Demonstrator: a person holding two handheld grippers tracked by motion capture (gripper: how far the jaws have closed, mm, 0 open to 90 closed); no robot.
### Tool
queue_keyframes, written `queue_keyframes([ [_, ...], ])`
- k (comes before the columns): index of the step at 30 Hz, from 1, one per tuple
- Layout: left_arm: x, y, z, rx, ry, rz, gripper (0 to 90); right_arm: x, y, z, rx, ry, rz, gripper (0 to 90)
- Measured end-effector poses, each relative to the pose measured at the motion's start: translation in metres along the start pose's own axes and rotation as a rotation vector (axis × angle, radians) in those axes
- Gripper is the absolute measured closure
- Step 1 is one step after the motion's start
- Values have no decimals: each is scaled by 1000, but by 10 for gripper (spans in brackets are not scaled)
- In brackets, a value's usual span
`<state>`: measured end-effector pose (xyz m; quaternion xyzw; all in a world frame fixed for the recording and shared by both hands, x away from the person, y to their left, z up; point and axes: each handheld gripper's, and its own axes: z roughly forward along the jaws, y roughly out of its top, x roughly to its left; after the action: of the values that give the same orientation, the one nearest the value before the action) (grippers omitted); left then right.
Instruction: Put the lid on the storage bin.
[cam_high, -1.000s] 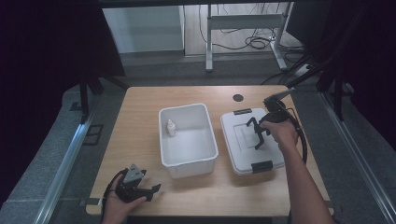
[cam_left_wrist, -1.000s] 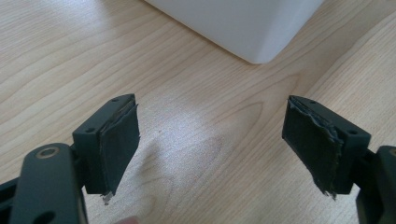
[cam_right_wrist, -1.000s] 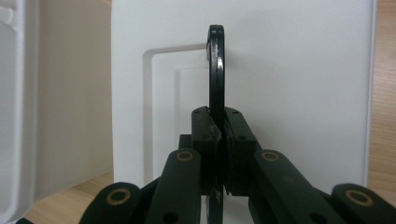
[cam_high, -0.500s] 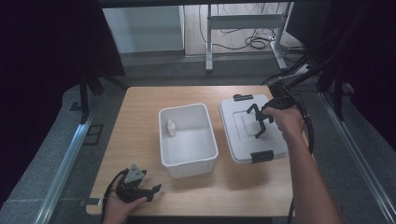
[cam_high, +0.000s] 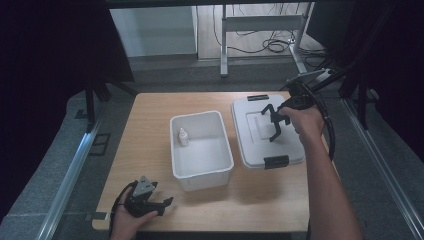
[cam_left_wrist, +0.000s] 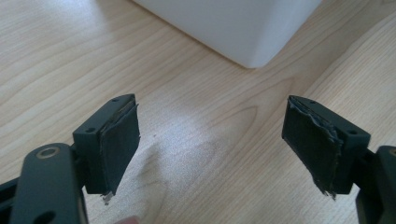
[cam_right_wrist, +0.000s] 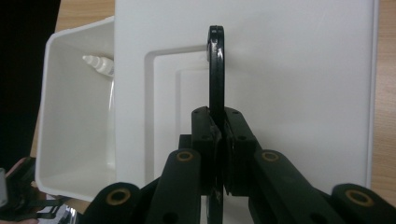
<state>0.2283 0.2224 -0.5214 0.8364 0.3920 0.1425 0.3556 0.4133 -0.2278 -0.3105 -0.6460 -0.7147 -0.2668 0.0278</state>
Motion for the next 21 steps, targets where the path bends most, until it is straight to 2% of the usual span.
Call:
queue_keyframes([
  [4, -1, -1, 2, 12, 2, 2, 191, 9, 2, -2, 3, 8, -22, 855],
  [12, -1, -1, 2, 11, 1, -1, 191, 39, 10, -8, -6, 29, -64, 855],
  [13, -1, -1, 2, 11, 1, -1, 191, 39, 10, -8, -6, 29, -64, 855],
  [15, -1, 0, 1, 5, -4, -4, 191, 49, 11, -7, 0, 29, -75, 855],
  [21, 1, -1, 1, 6, 0, -4, 191, 64, 13, 2, 14, 41, -91, 854],
])
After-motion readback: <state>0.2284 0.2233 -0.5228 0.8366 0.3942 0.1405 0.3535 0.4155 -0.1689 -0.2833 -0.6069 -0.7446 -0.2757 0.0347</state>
